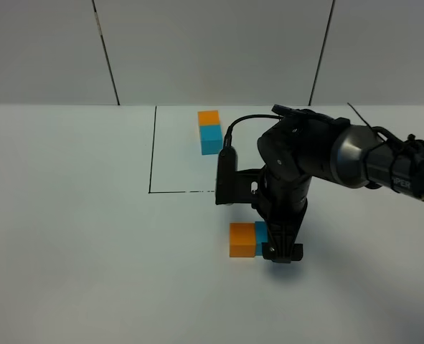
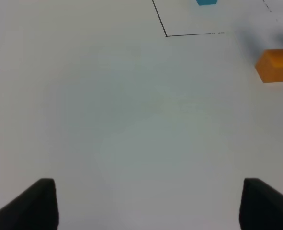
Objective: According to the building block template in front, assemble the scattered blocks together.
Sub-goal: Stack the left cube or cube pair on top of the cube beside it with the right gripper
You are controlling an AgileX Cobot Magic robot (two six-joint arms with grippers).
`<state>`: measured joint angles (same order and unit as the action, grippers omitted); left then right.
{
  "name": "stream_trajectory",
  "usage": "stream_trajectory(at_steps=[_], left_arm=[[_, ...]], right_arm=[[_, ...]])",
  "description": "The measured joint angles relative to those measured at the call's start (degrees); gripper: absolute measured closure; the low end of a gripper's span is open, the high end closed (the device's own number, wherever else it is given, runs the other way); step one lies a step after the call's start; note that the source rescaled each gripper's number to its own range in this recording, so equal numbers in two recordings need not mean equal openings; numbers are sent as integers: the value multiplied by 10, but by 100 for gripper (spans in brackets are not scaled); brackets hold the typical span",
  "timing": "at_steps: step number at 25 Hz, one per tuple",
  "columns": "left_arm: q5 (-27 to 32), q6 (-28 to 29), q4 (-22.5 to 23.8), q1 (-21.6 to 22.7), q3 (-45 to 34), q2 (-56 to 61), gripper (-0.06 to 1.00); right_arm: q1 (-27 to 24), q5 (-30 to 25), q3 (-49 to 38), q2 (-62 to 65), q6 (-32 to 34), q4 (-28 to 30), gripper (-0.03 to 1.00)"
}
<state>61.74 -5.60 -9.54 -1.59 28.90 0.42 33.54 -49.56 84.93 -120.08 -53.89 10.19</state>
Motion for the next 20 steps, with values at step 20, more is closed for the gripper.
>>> stream_trajectory(at_steps=[20], left_arm=[[0,-1,0,0,0,0,21]], right_arm=[[20,54,1,-24,-18,14,4]])
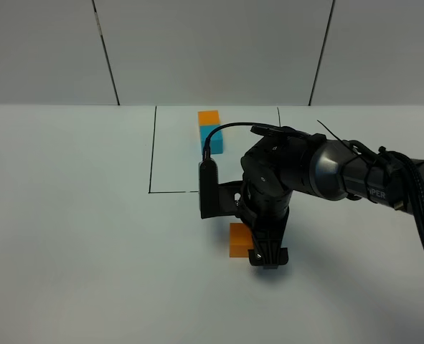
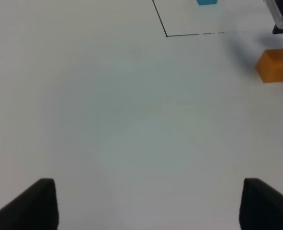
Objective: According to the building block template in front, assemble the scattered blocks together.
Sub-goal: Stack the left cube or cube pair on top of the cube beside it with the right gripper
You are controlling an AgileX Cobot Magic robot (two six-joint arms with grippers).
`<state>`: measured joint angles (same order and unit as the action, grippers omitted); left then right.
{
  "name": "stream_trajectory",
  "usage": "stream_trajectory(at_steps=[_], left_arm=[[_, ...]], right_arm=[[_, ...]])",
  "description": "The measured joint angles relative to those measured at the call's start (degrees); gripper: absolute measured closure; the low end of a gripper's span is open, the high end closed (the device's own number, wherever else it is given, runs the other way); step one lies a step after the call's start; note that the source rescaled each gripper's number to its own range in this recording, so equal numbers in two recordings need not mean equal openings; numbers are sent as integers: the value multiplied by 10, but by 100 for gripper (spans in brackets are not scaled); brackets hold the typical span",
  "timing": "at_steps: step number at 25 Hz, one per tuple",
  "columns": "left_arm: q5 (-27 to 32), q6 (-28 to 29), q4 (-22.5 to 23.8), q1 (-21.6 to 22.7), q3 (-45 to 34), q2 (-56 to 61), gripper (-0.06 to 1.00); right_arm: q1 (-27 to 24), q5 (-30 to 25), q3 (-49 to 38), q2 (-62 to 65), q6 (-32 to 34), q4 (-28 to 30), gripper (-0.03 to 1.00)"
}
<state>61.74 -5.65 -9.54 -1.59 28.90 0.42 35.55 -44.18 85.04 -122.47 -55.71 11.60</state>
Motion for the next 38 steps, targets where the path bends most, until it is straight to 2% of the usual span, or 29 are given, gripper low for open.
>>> stream_trajectory(at_steps=[10,17,21,25,29,32,38], left_arm=[[0,0,0,0,0,0,21],[0,0,0,0,0,0,21],[0,0,0,0,0,0,21],[0,0,0,0,0,0,21],[0,0,0,0,0,0,21],[0,0,0,0,0,0,21],[0,0,0,0,0,0,21]], right_arm=[[0,-1,2,-22,-8,-15,9],[1,-1,2,-22,-8,-61,15],[6,-1,2,-22,-8,-65,28],[6,-5,2,-28,-8,-67,46],[7,-10,2,-29,-8,-67,70],[7,-11,2,-30,-8,-67,95],[7,-5,2,-30,9,-66,96]])
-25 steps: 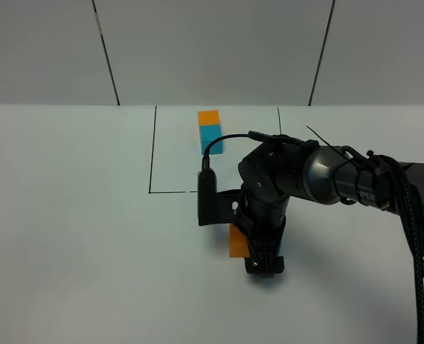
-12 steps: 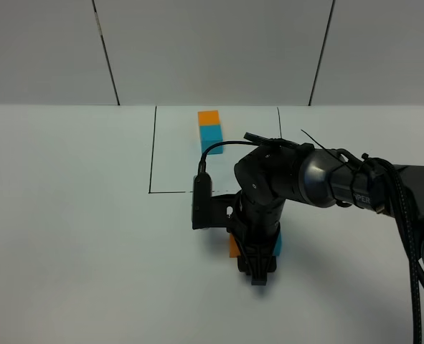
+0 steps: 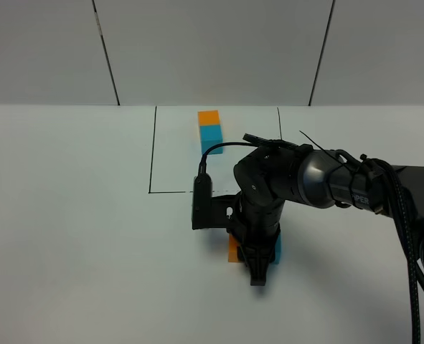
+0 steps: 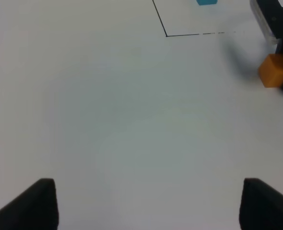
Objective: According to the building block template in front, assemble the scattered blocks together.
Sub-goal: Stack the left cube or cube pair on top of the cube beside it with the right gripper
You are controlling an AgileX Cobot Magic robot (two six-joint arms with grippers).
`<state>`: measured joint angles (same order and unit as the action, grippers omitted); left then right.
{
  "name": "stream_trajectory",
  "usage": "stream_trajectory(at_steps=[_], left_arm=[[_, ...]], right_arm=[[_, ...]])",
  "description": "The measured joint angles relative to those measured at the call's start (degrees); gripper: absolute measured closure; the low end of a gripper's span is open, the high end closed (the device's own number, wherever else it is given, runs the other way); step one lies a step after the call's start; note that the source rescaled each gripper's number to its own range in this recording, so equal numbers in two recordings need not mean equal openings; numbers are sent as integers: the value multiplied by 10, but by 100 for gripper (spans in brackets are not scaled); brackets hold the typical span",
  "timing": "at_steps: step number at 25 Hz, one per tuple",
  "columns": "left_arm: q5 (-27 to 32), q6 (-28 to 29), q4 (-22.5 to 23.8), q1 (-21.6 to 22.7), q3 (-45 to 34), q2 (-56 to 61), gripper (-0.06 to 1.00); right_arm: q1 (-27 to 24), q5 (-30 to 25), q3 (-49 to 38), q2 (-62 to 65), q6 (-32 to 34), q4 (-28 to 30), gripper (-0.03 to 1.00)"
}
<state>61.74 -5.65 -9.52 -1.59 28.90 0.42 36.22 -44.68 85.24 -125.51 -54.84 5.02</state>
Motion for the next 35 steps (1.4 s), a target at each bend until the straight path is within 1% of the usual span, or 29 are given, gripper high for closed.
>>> stream_trajectory(at_steps=[2,3,5,6,9,12,14,16,19,23,28,35], left_arm=[[0,0,0,0,0,0,21],[0,0,0,0,0,0,21],[0,0,0,0,0,0,21],[0,0,0,0,0,0,21],[0,0,0,0,0,0,21],[0,0,0,0,0,0,21],[0,0,0,0,0,0,21],[0,0,0,0,0,0,21],[0,0,0,0,0,0,21],[0,0,0,0,0,0,21],[0,0,0,0,0,0,21],[0,-1,0,0,0,0,21]], right_arm=[[0,22,0,3,42,4,96],[0,32,3,3,76,5,96],[4,27,25,3,170,5,96],[6,14,43,4,216,5,96],[11,-38,95,11,392,5,96],[11,-85,122,15,552,5,96],[11,-108,125,15,641,5,96],[11,-119,125,15,714,3,96],[11,-120,125,15,782,3,96],[12,-120,129,5,835,-12,96],[16,-138,153,-29,847,-26,96],[27,-154,211,-73,852,-25,96]])
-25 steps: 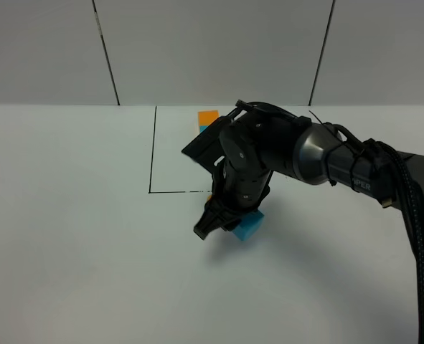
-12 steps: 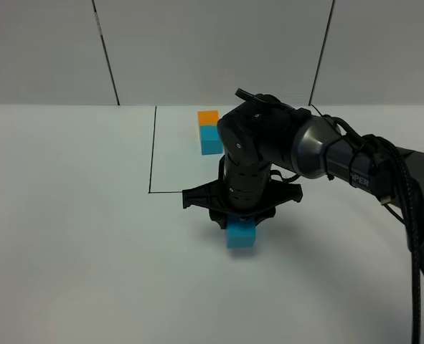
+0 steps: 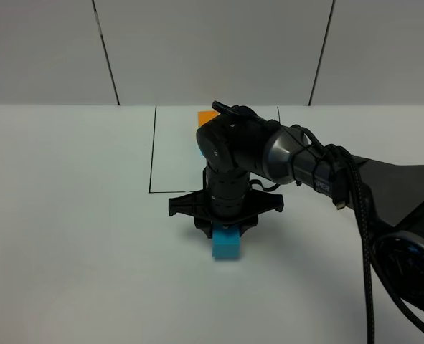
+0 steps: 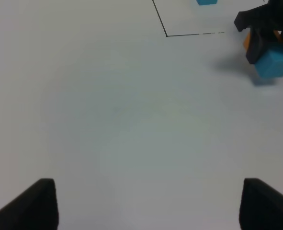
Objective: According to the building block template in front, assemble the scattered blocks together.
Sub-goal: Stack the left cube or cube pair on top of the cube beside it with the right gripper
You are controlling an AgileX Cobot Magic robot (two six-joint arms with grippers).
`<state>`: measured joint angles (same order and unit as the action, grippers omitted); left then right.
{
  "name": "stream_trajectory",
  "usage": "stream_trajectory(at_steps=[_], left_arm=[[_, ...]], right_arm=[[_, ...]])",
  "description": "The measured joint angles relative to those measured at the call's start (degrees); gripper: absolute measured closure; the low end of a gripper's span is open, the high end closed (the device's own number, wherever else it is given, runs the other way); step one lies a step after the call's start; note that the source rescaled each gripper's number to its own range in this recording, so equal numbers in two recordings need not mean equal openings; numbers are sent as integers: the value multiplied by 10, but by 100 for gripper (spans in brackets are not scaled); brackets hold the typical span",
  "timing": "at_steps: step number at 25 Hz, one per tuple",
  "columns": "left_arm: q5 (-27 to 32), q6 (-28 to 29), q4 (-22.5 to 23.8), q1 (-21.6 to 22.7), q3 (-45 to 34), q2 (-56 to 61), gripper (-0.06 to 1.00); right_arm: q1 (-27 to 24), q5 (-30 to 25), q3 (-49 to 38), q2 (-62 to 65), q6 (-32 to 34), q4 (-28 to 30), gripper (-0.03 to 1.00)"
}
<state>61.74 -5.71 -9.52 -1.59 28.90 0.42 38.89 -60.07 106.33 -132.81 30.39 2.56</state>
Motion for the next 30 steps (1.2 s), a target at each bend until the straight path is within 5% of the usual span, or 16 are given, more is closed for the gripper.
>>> stream_trajectory(at_steps=[25,27,30], left_arm=[[0,0,0,0,0,0,21],[0,0,0,0,0,0,21],[0,0,0,0,0,0,21]], right_arm=[[7,9,8,-34,4,-2,95],[7,9,8,-34,0,-1,90],[7,9,8,-34,0,-1,66]])
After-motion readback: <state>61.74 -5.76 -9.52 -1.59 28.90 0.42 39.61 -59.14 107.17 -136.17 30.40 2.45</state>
